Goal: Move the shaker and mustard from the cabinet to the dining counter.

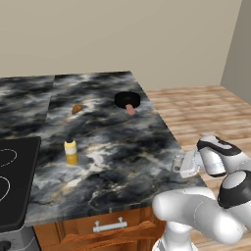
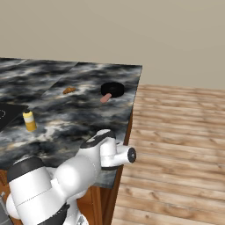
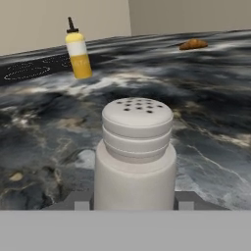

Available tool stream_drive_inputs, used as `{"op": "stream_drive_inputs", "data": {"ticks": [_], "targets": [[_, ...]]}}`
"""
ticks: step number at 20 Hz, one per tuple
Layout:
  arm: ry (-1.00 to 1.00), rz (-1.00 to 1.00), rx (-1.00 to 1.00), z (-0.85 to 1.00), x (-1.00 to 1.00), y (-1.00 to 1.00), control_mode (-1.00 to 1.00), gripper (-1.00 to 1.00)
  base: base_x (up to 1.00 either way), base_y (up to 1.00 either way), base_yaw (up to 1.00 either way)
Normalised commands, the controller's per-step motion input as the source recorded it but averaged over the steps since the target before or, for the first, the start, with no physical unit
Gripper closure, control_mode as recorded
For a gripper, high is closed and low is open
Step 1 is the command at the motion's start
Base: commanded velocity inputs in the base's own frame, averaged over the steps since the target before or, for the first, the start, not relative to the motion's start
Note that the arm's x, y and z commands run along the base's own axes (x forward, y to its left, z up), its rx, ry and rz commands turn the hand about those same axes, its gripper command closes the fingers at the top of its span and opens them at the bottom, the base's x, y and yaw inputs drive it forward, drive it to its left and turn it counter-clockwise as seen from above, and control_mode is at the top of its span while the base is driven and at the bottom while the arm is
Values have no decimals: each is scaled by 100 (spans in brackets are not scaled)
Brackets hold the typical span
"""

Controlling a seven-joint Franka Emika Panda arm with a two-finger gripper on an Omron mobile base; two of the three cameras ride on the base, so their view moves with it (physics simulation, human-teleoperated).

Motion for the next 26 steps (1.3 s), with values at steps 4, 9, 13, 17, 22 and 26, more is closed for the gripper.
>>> {"op": "stream_drive_inputs", "data": {"ticks": [4,9,13,17,22,26], "targets": [[-1,0,0,-1,0,0,-100,100,0,0,0],[-1,0,0,-1,0,0,-100,-100,0,0,0],[-3,0,0,0,0,0,-100,-100,0,0,0],[-6,0,0,9,0,0,-100,-100,0,0,0],[-10,0,1,41,0,0,-100,-100,0,0,0],[-9,0,3,71,0,0,-100,-100,0,0,0]]}}
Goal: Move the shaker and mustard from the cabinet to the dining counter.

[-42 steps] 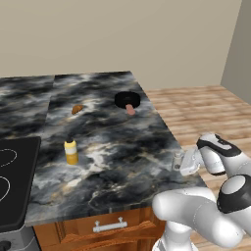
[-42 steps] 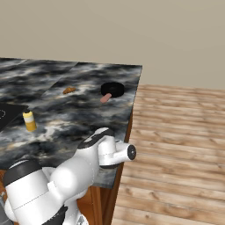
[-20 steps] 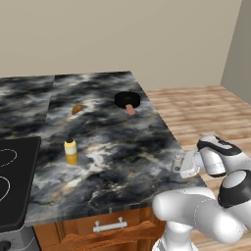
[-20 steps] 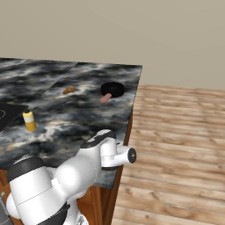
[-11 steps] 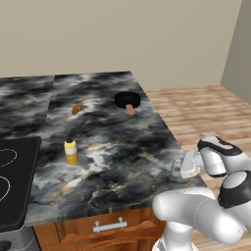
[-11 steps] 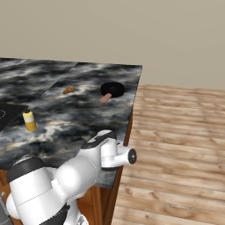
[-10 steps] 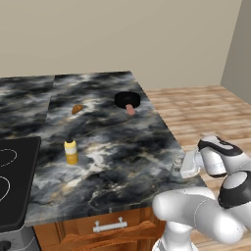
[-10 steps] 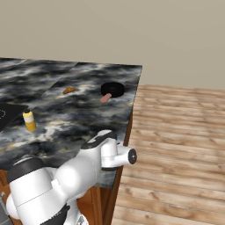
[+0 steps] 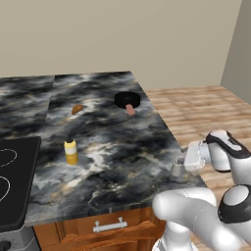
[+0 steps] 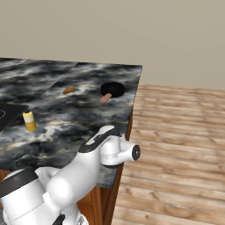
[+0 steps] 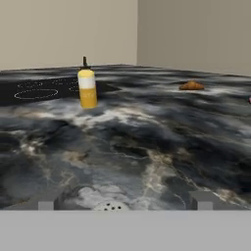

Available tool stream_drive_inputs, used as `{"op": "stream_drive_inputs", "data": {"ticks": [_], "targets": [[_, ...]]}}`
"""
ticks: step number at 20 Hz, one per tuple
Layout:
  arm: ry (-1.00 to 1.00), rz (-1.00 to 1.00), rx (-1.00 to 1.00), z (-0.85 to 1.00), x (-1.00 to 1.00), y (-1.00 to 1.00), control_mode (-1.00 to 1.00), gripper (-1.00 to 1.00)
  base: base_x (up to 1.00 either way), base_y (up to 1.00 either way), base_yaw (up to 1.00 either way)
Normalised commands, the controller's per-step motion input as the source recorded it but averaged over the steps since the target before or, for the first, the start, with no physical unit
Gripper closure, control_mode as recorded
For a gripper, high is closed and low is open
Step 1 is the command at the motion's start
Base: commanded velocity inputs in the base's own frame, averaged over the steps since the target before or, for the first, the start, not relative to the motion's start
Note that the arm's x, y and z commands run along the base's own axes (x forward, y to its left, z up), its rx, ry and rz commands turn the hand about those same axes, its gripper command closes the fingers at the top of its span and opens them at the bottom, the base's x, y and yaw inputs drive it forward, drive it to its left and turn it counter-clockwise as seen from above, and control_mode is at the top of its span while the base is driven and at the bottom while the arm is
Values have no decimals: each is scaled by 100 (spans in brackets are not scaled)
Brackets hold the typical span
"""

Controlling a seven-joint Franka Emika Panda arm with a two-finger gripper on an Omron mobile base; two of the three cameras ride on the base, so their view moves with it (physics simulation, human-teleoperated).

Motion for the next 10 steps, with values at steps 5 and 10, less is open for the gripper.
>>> {"op": "stream_drive_inputs", "data": {"ticks": [5,10], "targets": [[-1,0,2,88,-3,0,-100,-100,0,0,0],[1,-3,0,96,-9,18,-100,-100,0,0,0]]}}
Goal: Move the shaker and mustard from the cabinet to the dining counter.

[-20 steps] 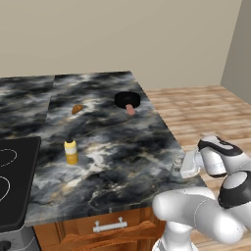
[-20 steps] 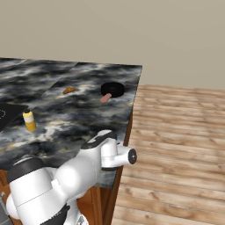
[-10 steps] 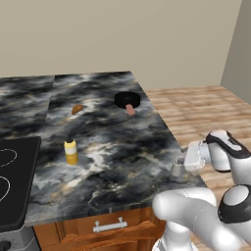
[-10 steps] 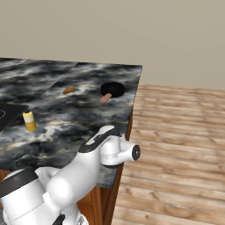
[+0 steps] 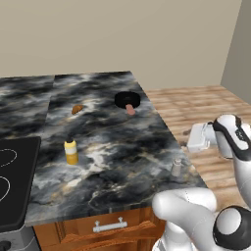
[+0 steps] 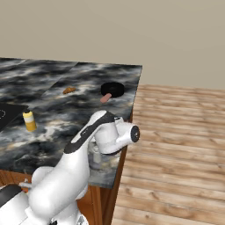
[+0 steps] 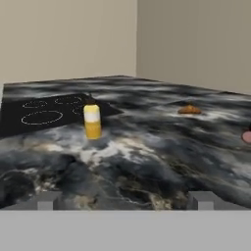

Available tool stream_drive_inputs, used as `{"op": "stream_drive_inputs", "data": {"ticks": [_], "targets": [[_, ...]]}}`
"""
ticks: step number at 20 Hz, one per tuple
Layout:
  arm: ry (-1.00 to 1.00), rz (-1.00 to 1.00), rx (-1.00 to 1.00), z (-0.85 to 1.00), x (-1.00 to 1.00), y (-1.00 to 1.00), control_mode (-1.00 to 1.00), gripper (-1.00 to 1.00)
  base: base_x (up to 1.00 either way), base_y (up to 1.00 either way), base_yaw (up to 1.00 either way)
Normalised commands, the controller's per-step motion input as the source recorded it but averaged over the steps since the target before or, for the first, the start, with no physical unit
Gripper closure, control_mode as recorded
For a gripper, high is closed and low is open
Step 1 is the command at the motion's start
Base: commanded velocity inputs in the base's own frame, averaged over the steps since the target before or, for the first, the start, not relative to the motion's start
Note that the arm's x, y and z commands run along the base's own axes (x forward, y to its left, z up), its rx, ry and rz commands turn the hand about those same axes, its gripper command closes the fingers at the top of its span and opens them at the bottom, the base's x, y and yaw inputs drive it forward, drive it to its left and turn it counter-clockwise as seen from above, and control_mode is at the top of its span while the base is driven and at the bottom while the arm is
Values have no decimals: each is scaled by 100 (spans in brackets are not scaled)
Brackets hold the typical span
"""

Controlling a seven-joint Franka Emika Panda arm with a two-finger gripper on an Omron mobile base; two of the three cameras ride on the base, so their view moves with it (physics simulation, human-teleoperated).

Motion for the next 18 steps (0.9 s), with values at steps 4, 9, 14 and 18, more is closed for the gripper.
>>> {"op": "stream_drive_inputs", "data": {"ticks": [4,9,14,18], "targets": [[15,-12,0,100,-20,33,-100,-100,0,0,0],[30,-22,0,93,-24,58,-100,-100,0,0,0],[30,-30,0,82,-35,69,-100,-100,0,0,0],[26,-30,-1,54,-39,47,-100,-100,0,0,0]]}}
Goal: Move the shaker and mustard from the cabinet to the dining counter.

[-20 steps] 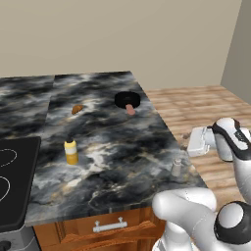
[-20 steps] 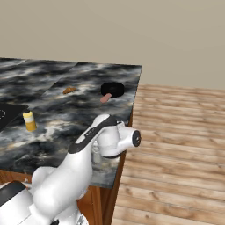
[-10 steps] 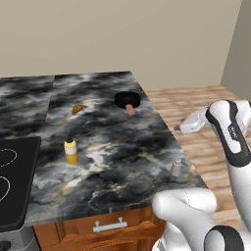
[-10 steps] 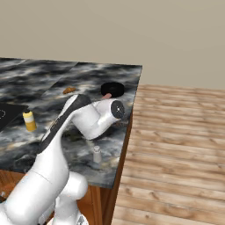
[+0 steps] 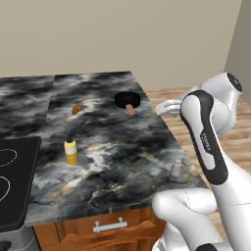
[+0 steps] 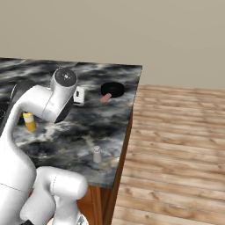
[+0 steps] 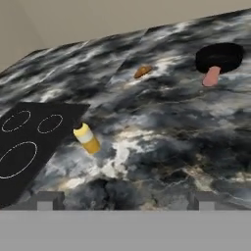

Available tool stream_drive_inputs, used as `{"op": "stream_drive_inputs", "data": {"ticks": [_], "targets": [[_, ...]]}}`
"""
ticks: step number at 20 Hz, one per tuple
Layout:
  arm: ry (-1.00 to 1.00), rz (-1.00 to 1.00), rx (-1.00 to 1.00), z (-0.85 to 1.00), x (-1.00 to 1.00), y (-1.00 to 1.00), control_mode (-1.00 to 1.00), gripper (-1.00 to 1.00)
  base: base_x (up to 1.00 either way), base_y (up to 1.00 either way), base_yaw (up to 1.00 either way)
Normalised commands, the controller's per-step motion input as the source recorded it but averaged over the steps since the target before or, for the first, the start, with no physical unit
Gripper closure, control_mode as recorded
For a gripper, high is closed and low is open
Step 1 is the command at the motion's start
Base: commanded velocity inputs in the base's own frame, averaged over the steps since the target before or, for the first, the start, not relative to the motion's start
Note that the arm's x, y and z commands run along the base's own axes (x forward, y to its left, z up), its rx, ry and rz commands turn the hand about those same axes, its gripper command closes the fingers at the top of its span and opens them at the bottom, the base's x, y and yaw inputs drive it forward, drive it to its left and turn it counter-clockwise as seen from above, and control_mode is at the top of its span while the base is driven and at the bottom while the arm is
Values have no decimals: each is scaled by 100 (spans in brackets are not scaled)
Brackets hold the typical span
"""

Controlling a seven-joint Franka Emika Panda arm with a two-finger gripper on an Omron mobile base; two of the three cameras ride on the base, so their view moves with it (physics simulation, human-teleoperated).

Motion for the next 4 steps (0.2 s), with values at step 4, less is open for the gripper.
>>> {"op": "stream_drive_inputs", "data": {"ticks": [4], "targets": [[16,-32,-5,2,-50,36,-100,-100,0,0,0]]}}
